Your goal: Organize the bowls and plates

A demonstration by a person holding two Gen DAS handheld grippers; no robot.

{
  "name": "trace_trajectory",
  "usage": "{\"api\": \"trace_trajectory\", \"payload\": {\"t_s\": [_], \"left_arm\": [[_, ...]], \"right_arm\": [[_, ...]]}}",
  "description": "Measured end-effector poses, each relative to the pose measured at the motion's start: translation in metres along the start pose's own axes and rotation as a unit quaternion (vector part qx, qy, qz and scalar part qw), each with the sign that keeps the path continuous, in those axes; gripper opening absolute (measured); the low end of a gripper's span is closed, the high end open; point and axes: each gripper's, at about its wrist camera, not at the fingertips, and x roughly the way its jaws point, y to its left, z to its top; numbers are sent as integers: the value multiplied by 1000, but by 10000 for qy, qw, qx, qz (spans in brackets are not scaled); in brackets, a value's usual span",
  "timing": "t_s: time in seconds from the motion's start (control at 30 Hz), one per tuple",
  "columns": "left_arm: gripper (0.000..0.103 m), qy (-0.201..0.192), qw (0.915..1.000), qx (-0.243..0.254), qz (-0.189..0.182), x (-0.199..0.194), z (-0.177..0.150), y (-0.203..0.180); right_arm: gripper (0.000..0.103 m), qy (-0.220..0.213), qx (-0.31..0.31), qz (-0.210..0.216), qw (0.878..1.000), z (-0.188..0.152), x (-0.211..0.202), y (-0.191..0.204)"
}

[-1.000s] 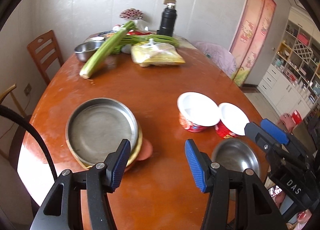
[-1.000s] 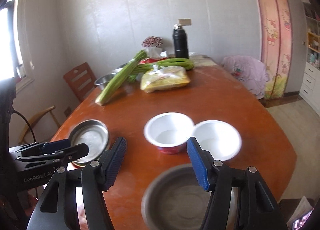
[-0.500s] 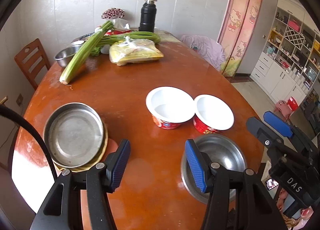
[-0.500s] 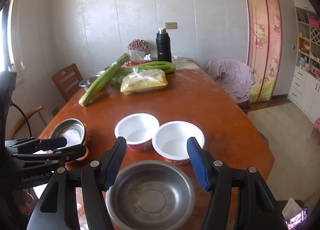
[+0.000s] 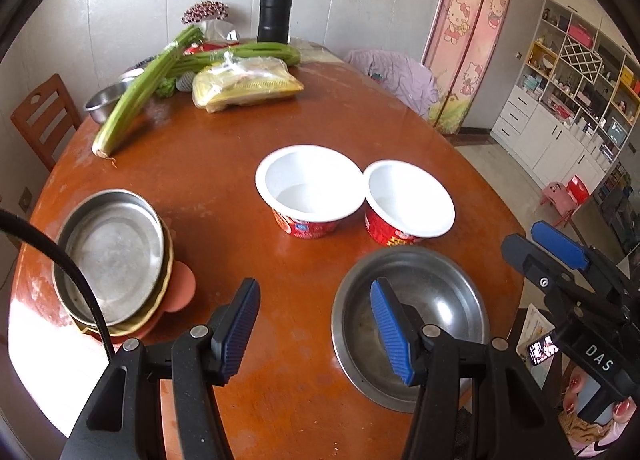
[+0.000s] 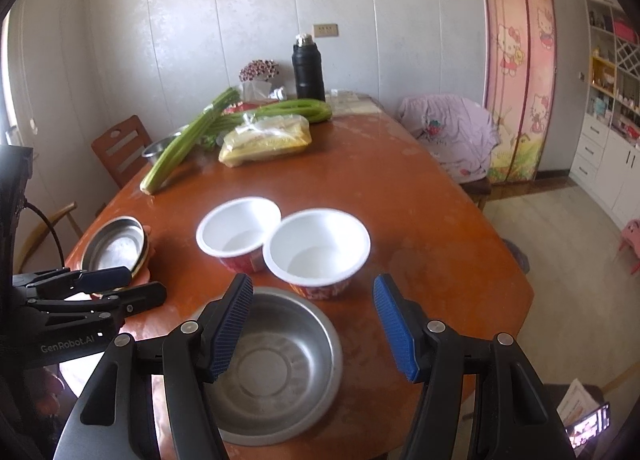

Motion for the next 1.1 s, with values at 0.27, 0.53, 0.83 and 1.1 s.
{"api": "trace_trajectory", "payload": {"t_s": [0.27,0.53,0.83,1.1], "left_arm": [[57,243,9996,122,-44,22,-10,-11],[57,506,9985,201,-62,45,-19,-18],[57,782,9967,188,-122,69,-23,-22],[56,869,9953,299,-290,79,-26,-32]], "right_arm": [[65,604,-40,40,9982,-26,28,-7],[65,1059,-37,20,9944,-43,51,-15],[55,1088,-163,-258,9936,-48,61,-13],[32,1269,-281,30,9915,-52,70,1]]}}
